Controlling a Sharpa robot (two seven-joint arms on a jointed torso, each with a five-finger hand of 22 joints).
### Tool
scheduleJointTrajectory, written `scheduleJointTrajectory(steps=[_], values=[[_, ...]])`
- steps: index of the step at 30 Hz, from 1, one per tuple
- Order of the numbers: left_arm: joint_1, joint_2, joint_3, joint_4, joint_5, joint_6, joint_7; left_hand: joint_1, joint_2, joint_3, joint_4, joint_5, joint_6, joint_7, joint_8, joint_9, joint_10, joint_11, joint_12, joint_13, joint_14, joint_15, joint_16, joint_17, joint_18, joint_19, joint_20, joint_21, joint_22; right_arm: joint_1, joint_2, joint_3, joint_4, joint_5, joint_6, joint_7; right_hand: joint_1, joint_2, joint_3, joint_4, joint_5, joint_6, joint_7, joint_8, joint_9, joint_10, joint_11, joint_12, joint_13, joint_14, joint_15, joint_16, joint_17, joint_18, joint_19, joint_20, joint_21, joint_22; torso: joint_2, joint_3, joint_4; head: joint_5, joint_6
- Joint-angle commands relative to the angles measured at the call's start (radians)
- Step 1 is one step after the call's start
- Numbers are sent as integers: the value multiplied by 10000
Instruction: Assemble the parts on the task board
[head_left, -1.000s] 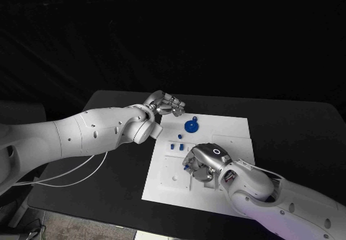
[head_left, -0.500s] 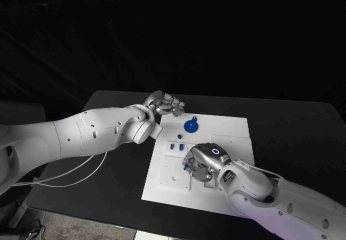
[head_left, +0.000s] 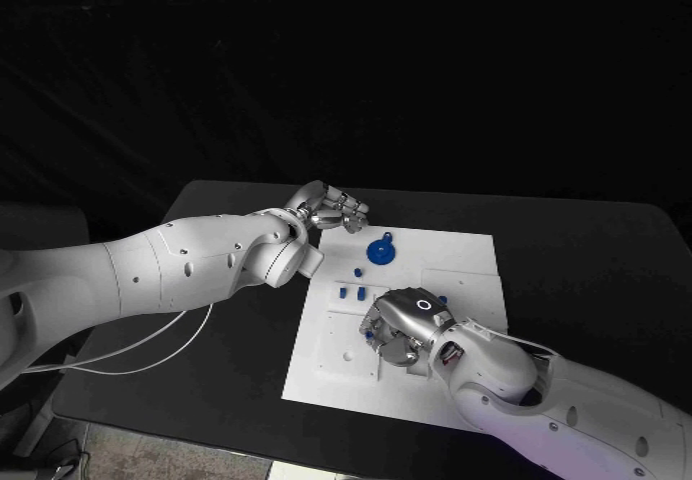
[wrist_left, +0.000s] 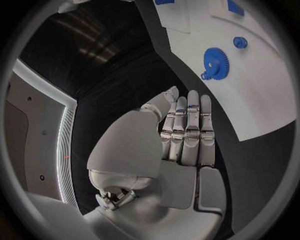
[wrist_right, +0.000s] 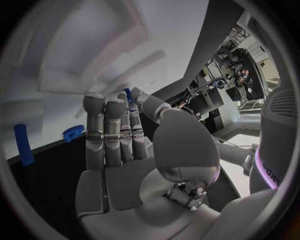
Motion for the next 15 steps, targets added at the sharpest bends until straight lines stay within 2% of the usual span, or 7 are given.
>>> scheduleJointTrajectory(steps=[1, 6, 10, 12, 15], values=[[12, 21, 9, 23, 56, 140, 33, -30, 46, -27, 17, 21, -52, 45, -26, -5, -57, 36, 55, -5, -86, -11, -45, -14, 31, 9, 84, -44, -45, -56, -4, -82, -34, -223, 619, -114, 5, 130, -71, 9, 1, 50, 6, 44, 15, -11, 9, 34, 18, 11, -14, -54, 8, 142, 464, -74, -50, 459, 0, 1, -8, 10, -5], [12, 21, 9, 24, 56, 157, 21, -30, 46, -27, 17, 21, -52, 45, -26, -5, -57, 36, 55, -5, -86, -11, -45, -14, 31, 9, 84, -44, -45, -56, -5, -106, -39, -269, 632, -141, -29, 106, -107, 33, 37, -8, 25, 39, 4, -100, 33, 30, 9, -9, 2, -66, -7, 149, 449, -61, -144, 438, 0, 6, -5, 9, -9], [12, 14, 9, 27, 56, 187, -5, -33, 43, -29, 24, 15, -59, 46, -28, -6, -74, 40, 54, -5, -101, -4, -47, -15, 39, 17, 88, -44, -70, -55, -24, -115, -56, -228, 451, -184, -124, 44, -434, 170, 232, -253, 71, 29, -13, -384, 106, 22, -3, -9, 54, -56, -28, 168, 451, -18, -254, 400, 0, 10, -9, 5, -9], [12, 7, 9, 30, 56, 198, -16, -34, 41, -29, 25, 12, -60, 46, -28, -6, -80, 42, 54, -5, -108, -1, -49, -17, 41, 19, 89, -44, -75, -54, -40, -117, -65, -172, 290, -215, -215, -65, -618, 259, 158, -660, 146, 24, -37, -769, 232, 23, -11, -1, 137, -52, -42, 201, 457, 36, -346, 360, -2, 10, -6, -10, 5], [12, -8, 9, 33, 56, 204, -31, -39, 36, -27, 34, 9, -70, 50, -27, -5, -100, 48, 54, -5, -122, 5, -46, -16, 48, 21, 98, -46, -106, -54, -70, -119, -60, -90, 18, -243, -370, -437, -830, 392, 139, -1282, 273, 25, -49, -1300, 416, 22, -20, -3, 271, -64, -100, 338, 461, 167, -610, 239, -3, 10, -4, -23, 19]])
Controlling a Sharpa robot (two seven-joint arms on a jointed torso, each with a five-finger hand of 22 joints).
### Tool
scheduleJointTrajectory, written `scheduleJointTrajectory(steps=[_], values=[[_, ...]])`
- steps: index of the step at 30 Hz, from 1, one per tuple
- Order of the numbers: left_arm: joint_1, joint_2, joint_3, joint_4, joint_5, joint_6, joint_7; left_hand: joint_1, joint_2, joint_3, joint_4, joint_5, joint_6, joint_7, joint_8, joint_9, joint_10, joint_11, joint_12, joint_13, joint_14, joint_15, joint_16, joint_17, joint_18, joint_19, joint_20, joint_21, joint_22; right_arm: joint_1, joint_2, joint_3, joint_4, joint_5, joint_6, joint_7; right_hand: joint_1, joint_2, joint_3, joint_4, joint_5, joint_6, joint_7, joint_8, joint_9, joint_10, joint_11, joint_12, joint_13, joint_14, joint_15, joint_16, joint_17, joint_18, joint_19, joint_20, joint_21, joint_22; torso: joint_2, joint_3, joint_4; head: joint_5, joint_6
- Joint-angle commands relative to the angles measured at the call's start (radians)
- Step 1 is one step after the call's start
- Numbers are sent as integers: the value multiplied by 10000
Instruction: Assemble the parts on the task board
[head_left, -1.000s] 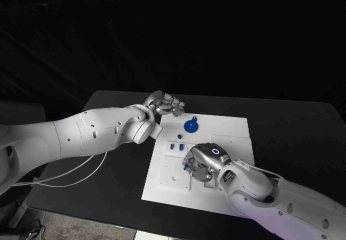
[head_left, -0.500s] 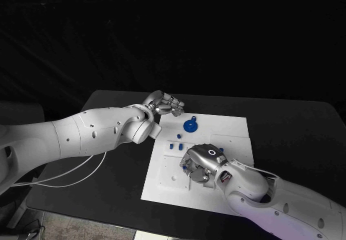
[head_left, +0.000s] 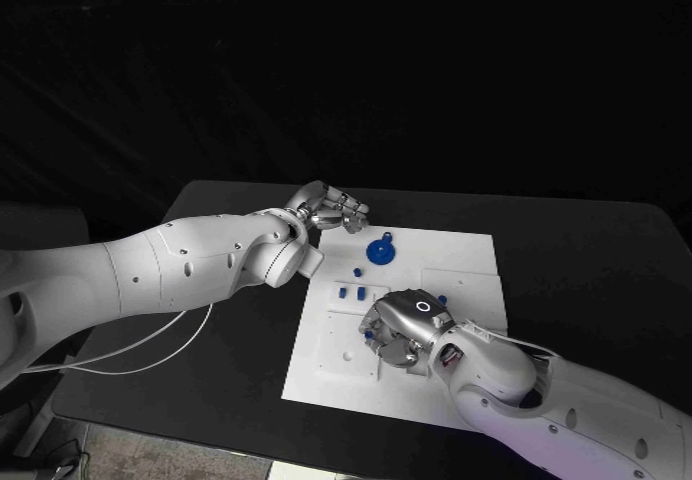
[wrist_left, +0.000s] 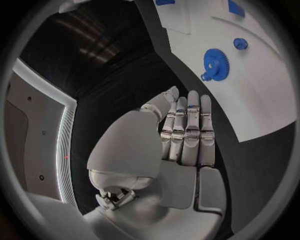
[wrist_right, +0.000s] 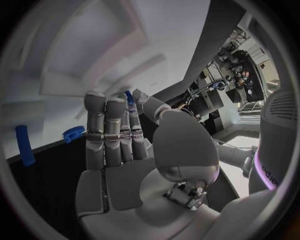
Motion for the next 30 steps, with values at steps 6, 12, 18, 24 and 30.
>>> scheduleJointTrajectory(steps=[6, 12, 18, 24, 30], values=[[12, -27, 9, 34, 53, 156, -26, -39, 36, -27, 35, 9, -35, 15, -27, -5, -64, 12, 54, -5, -56, 9, -46, -17, 48, -16, 61, -45, -20, -49, -178, -38, 82, 244, -629, -163, 344, -701, -2047, 539, 2, -1054, 48, -68, -45, -1273, 346, 30, 13, -83, 330, -166, -418, 592, 423, 383, -1465, -478, -1, 5, 0, -74, 43], [12, -46, 9, 30, 53, 160, -28, -42, 12, -27, 43, -1, -58, 19, -29, -6, -81, 19, 55, -5, -70, 17, -47, -16, 53, -13, 72, -46, -73, -47, -468, -24, 470, 385, -1101, -167, 803, -719, -2916, 1001, 14, -1107, 21, -68, -45, -1463, 384, 4, -1, -71, 346, -93, -922, 706, 419, 418, -1823, -1129, 0, 4, -4, -130, 88], [12, -63, 9, 13, 55, 157, -23, -42, 12, -27, 43, -1, -58, 19, -29, -6, -81, 19, 55, -5, -70, 17, -47, -16, 53, -13, 72, -46, -73, -43, -996, 323, 1049, 728, -1280, -168, 763, -704, -2606, 979, -7, -1011, 27, -70, -46, -1180, 316, 4, -1, -48, 296, -3, -1056, 625, 415, 364, -1537, -1315, -9, 0, -11, -285, 189], [12, -77, 8, 13, 88, 168, 27, -34, 4, -20, 51, 4, -65, 20, -27, -5, -79, 18, 57, -4, -67, 15, -42, -14, 61, -1, 74, -41, -125, -39, -1556, 1115, 1368, 1319, -788, -93, 674, -702, -1030, 732, 37, -765, 98, -64, -41, -514, 175, -2, -10, 65, 172, 95, -1058, 413, 443, 243, -778, -1163, -10, 6, -17, -459, 283], [12, -88, 8, -4, 166, 198, 167, -26, 28, -42, 64, 16, -43, 14, -27, -5, 3, -9, 56, -4, 16, -19, -31, -2, 53, 37, 48, -21, -88, 154, -2214, 1865, 1240, 1710, 355, -56, 376, -875, -763, 613, 489, -727, 82, -65, -38, -408, 138, -1, -4, 28, 163, 131, -1011, 325, 407, 199, -553, -1081, -24, -3, -34, -593, 370]])
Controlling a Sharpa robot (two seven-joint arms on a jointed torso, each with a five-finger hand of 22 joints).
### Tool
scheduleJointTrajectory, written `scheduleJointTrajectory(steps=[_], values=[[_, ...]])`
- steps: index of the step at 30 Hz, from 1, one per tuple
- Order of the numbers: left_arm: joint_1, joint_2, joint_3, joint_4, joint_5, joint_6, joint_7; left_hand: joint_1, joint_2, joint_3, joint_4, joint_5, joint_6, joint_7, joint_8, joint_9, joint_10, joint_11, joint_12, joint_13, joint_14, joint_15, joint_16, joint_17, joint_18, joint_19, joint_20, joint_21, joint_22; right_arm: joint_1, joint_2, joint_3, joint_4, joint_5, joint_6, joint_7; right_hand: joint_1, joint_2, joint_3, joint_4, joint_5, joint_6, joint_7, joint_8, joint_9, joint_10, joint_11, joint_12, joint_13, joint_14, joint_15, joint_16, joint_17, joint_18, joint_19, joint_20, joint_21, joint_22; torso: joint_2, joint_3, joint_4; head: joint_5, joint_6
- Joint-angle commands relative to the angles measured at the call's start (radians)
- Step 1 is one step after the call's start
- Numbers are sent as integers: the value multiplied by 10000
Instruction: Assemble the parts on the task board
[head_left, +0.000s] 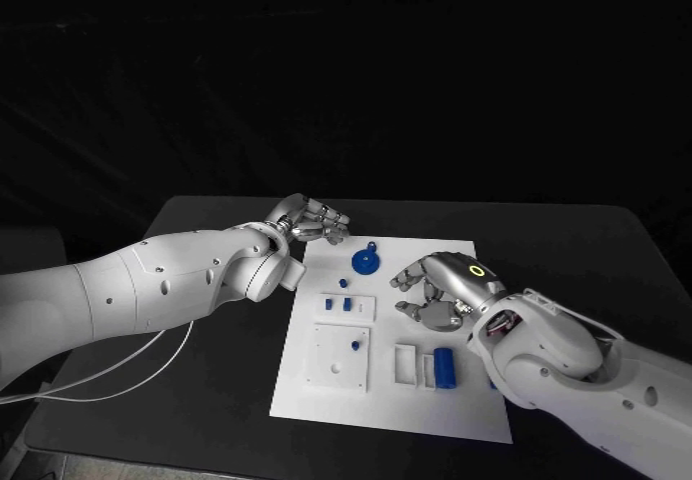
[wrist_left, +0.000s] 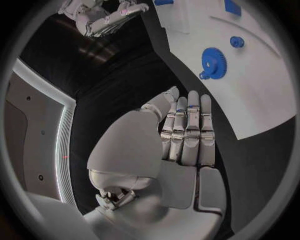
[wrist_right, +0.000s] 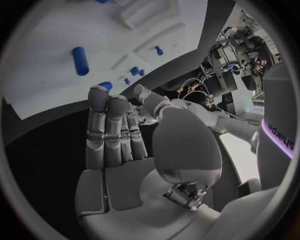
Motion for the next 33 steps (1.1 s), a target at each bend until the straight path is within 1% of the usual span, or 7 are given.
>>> scheduleJointTrajectory(steps=[1, 9, 15, 20, 28, 31, 33], values=[[12, 5, 7, 0, 145, 158, 222, -28, 36, -43, 64, 14, -42, 14, -26, -5, 22, -15, 57, -4, 34, -27, -29, 0, 50, 45, 43, -21, 37, 136, -247, 144, -115, 526, 1149, 53, -161, -32, -337, 22, 171, 3, -37, -33, -6, -113, 31, -38, -5, -32, -6, 32, 17, -212, 412, -54, 60, 9, -9, 4, -19, -71, 47], [12, 11, 6, -31, 183, 216, 302, -23, 58, -67, 71, 10, -38, 8, -27, -6, 110, -45, 59, -3, 104, -54, -28, 7, 27, 58, 17, -22, 71, 310, -559, 318, -422, 147, 2196, -102, 133, 227, -2215, 114, 52, -309, -223, -32, -10, -797, 186, -32, 2, -174, 116, -8, -44, -102, 286, 76, -494, -117, 4, 6, 1, -147, 69], [11, 21, 5, -49, 189, 234, 318, -18, 61, -74, 69, 14, -33, 6, -26, -5, 123, -48, 57, -4, 118, -61, -29, 8, 20, 60, 10, -24, 79, 335, -549, 338, -577, -75, 2938, -218, 349, 274, -2916, 360, 21, -463, -273, -28, -9, -1051, 244, 10, 3, -253, 166, 53, -80, -73, 276, 124, -747, -111, 6, -1, 6, -172, 48], [11, 28, 4, -65, 193, 245, 320, -18, 61, -74, 69, 14, -33, 6, -26, -5, 123, -48, 57, -4, 118, -61, -29, 8, 20, 60, 10, -24, 79, 341, -444, 324, -712, -108, 3340, -224, 444, 307, -3211, 544, 38, -544, -271, -32, -10, -1039, 237, 9, 2, -268, 161, 84, -122, -86, 302, 120, -857, -57, 4, -8, 2, -182, 33], [11, 16, 4, -75, 194, 255, 312, -25, 75, -87, 77, 10, -32, 5, -26, -5, 111, -46, 56, -5, 116, -59, -36, 4, 8, 61, 3, -32, 90, 341, -306, 275, -730, -50, 3444, -130, 472, 397, -3280, 581, 102, -541, -236, -31, -10, -889, 183, 14, 1, -247, 127, 88, -146, -134, 335, 92, -850, -8, 5, -12, 12, -243, -15], [11, 11, 3, -77, 194, 260, 307, -25, 75, -87, 77, 10, -32, 5, -26, -5, 111, -46, 56, -5, 116, -59, -36, 4, 8, 61, 3, -32, 90, 341, -269, 249, -741, -35, 3370, -87, 496, 501, -3085, 507, 9, -505, -217, -34, -12, -747, 152, -2, -5, -216, 110, 101, -151, -164, 372, 71, -756, 45, 3, -18, 3, -240, -13], [11, 10, 3, -78, 194, 261, 303, -25, 75, -87, 77, 10, -32, 5, -26, -5, 111, -46, 56, -5, 116, -59, -36, 4, 8, 61, 3, -32, 90, 341, -244, 223, -751, -30, 3303, -68, 530, 580, -2715, 406, -315, -483, -200, -36, -14, -632, 131, -13, -9, -205, 100, 104, -153, -181, 392, 59, -651, 94, 0, -19, 3, -239, -10]])
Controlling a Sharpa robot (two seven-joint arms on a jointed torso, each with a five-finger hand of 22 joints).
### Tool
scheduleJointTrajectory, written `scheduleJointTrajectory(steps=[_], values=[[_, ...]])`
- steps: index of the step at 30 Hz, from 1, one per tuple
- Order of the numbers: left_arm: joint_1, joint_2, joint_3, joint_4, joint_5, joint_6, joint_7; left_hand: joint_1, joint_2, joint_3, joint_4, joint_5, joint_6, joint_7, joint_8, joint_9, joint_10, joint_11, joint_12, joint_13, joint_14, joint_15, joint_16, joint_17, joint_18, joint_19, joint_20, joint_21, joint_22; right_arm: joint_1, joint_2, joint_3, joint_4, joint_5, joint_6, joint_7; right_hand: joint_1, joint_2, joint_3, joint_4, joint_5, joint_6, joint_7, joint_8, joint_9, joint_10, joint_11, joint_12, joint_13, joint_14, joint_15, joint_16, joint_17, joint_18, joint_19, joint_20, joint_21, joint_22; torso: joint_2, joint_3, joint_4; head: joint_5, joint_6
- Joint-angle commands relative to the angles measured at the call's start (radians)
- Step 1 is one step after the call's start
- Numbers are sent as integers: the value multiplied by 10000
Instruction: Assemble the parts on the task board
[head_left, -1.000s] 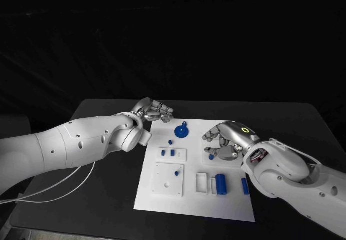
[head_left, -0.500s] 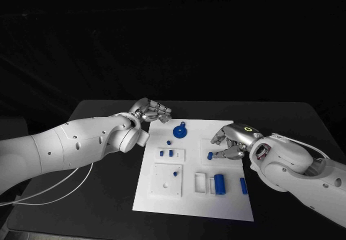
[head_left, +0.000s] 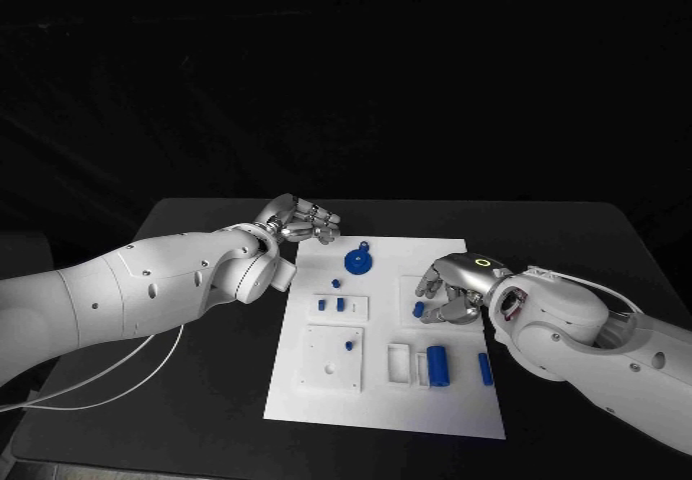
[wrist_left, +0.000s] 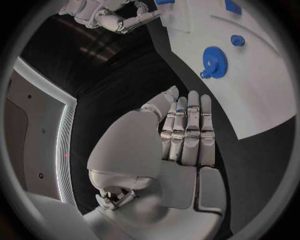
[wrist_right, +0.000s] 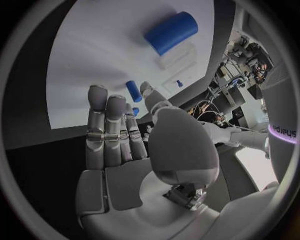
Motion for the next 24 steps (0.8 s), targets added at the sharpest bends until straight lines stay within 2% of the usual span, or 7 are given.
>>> scheduleJointTrajectory(steps=[1, 4, 8, 9, 17, 21, 24], values=[[11, 10, 8, 11, 64, 133, 137, -25, 74, -29, 19, 10, -31, 6, -26, -5, 74, -9, 56, -4, 78, -22, -35, 4, 8, 62, 3, -32, 9, -2, 55, -45, -13, -95, 113, 107, -41, 121, 560, -115, -414, 44, 46, -36, -16, 165, -28, -20, -13, 10, -60, 71, -14, 39, 398, -20, 121, 55, -5, -5, -6, -1, 1], [11, 8, 8, 11, 64, 138, 133, -25, 74, -29, 19, 10, -31, 6, -26, -5, 74, -9, 56, -4, 78, -22, -35, 4, 8, 62, 3, -32, 9, -2, 104, -90, -25, -101, -9, 134, -226, -3, 1421, -296, -502, 68, 55, -36, -15, 317, -56, -29, -17, 30, -81, 79, -4, 8, 405, -44, 240, 120, -4, -1, -5, -2, 6], [11, 1, 7, 16, 64, 147, 120, -25, 74, -29, 19, 10, -31, 6, -26, -5, 74, -9, 56, -4, 78, -22, -35, 4, 8, 62, 3, -32, 9, -2, 184, -160, -44, -163, -173, 153, -260, 85, 2262, -403, -519, 193, 60, -23, -7, 565, -146, -32, -17, 55, -124, 91, 32, -60, 419, -96, 426, 205, 0, 2, 7, -8, 10], [11, -1, 7, 17, 64, 147, 118, -25, 74, -29, 19, 10, -31, 6, -26, -5, 74, -9, 56, -4, 78, -22, -35, 4, 8, 62, 3, -32, 9, -2, 195, -170, -47, -174, -189, 155, -359, 38, 2688, -445, -522, 266, 81, -29, -9, 649, -167, -28, -15, 65, -135, 91, 56, -106, 410, -120, 486, 244, 0, 2, 7, -8, 10], [11, -13, 7, 23, 64, 149, 101, -21, 93, -37, 25, 16, -33, 8, -26, -5, 53, -3, 54, -5, 67, -18, -36, 1, 10, 63, 2, -34, 14, -2, 259, -247, -72, -257, -164, 169, -336, 257, 3092, -468, -521, 752, 126, 16, 11, 1135, -304, -9, -3, 98, -217, 105, 96, -174, 429, -182, 738, 366, -3, -8, -9, -4, -17], [11, -14, 7, 24, 64, 158, 84, -21, 93, -37, 25, 16, -33, 8, -26, -5, 53, -3, 54, -5, 67, -18, -36, 1, 10, 63, 2, -34, 14, -2, 287, -284, -87, -304, -111, 175, -356, 350, 3166, -498, -521, 1100, 87, 20, 21, 1357, -374, -6, 3, 112, -258, 106, 126, -228, 425, -226, 843, 435, -4, -4, -6, -4, -21], [11, -18, 7, 25, 64, 163, 65, -21, 93, -37, 25, 16, -33, 8, -26, -5, 53, -3, 54, -5, 67, -18, -36, 1, 10, 63, 2, -34, 14, -2, 302, -310, -93, -422, -156, 148, -272, 476, 3149, -566, -520, 1491, 20, 69, 52, 1681, -493, 23, 18, 125, -331, 103, 142, -269, 429, -277, 936, 486, -5, -2, -4, -3, -25]])
